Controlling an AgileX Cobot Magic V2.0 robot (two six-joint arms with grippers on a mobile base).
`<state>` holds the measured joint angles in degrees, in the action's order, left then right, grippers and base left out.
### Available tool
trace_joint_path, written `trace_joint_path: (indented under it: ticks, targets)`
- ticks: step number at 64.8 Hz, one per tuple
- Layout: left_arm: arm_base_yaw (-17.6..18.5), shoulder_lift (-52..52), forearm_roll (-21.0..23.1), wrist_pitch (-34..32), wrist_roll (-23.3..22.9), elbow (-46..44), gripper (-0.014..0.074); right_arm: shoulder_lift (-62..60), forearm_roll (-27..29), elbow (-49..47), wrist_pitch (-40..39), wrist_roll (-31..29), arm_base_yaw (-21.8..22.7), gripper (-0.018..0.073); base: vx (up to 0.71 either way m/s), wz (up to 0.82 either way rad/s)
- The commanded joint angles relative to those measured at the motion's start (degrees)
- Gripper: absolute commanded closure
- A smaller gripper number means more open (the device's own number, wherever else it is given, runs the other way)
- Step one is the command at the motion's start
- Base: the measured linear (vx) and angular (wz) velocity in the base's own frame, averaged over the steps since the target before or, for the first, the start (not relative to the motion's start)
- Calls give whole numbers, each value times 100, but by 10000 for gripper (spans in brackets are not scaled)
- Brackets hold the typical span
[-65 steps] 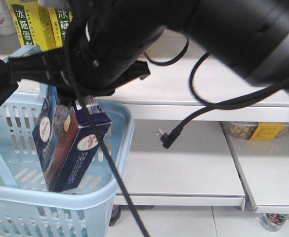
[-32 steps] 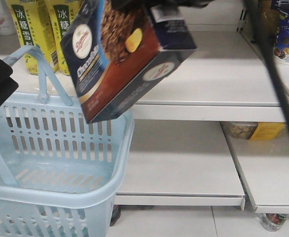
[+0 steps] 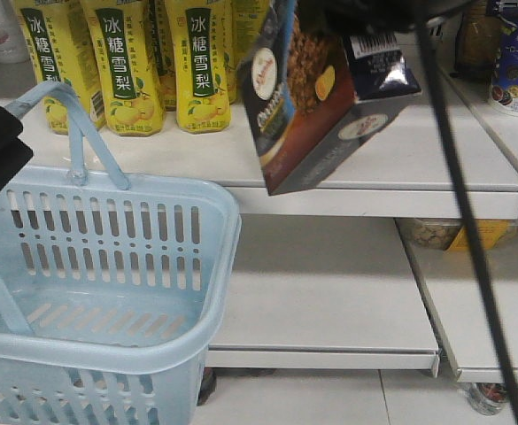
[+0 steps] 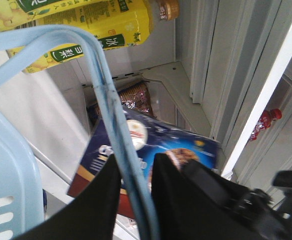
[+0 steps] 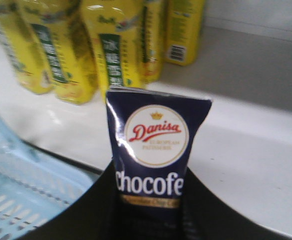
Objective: Left arm holds basket, right arm returns cookies
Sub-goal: 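Grasp the Choco Fello box with the right gripper and lift it out, then carry the box with the right gripper onto the upper shelf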
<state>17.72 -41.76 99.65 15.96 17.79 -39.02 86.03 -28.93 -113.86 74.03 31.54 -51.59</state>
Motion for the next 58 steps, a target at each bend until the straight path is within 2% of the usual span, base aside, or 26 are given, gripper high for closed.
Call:
trace_joint_path:
  ticks: [1,12,30,36,50,58]
  targets:
    - [-3,-74,164,-224,93,-163,603,-184,-1067,252,-34,434,18,410,0,0]
    - [-3,-74,164,-224,93,-163,603,-184,-2223,807,-34,1111,18,410,0,0]
    - [-3,-74,164,-224,93,-163,603,-184,-3240,973,-492,1758,28,410,0,0]
    - [-3,-74,164,-224,93,-163,603,-162,-3351,973,-516,1894,171,410,0,0]
    - [-3,-74,164,-224,93,-163,603,93,-3200,973,-794,2106,711,410,0,0]
    - [-3,-74,164,-224,93,-163,603,331,-3219,973,-1165,2204,945,410,0,0]
